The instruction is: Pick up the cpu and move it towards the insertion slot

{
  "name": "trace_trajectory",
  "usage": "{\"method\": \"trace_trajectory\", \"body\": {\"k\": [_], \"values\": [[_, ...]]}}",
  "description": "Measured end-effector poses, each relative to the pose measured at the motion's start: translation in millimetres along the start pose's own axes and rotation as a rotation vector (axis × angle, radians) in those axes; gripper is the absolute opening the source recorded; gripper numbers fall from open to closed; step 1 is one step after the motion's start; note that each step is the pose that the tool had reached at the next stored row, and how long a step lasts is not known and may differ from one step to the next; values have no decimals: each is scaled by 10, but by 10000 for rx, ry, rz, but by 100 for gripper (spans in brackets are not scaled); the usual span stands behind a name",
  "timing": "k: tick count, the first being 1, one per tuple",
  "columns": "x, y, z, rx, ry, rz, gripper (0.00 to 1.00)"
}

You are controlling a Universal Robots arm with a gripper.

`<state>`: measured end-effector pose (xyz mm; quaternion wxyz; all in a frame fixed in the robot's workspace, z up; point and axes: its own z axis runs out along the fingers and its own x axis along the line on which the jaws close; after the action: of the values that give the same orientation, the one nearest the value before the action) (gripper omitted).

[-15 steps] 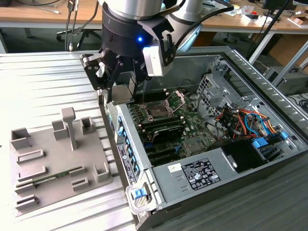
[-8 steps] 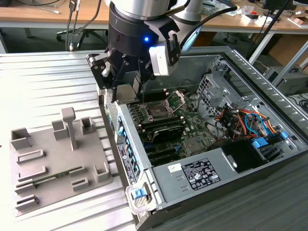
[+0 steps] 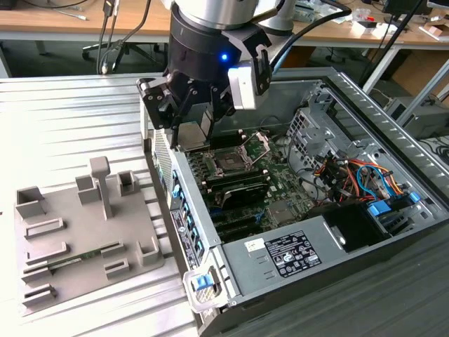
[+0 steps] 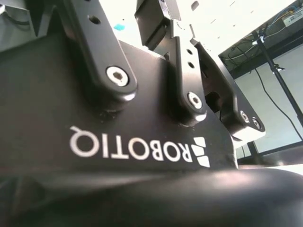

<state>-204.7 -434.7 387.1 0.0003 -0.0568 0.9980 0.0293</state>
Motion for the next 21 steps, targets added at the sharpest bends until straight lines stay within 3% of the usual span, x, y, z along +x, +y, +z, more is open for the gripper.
{"method": "trace_trajectory", "body": {"k": [21], "values": [[-206,-23,-1,0,0,0,55]]}}
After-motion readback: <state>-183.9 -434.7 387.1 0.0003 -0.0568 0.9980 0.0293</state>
